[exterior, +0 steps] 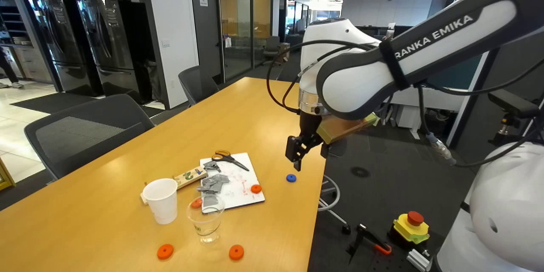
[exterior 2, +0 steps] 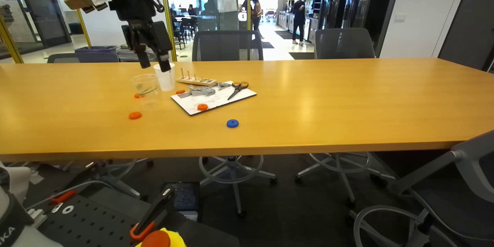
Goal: Put the blue disc in the clear cup and the orange discs in the white cup
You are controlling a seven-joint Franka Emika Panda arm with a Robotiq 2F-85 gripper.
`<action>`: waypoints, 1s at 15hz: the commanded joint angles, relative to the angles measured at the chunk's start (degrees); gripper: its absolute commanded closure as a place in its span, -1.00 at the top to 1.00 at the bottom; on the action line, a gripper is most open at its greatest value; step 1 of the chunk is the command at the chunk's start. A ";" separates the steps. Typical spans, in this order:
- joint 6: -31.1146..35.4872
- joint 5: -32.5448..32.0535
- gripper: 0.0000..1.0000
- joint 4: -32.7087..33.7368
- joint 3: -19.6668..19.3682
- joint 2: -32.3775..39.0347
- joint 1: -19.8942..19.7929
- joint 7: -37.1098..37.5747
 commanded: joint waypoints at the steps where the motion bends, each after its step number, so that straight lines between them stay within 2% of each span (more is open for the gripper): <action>1: 6.31 -2.07 1.00 0.43 -2.01 6.63 -1.92 0.18; 8: 14.10 -1.32 1.00 2.73 -6.99 18.17 -2.86 -2.25; 15: 16.59 -1.84 1.00 8.86 -10.52 29.66 -2.63 -2.95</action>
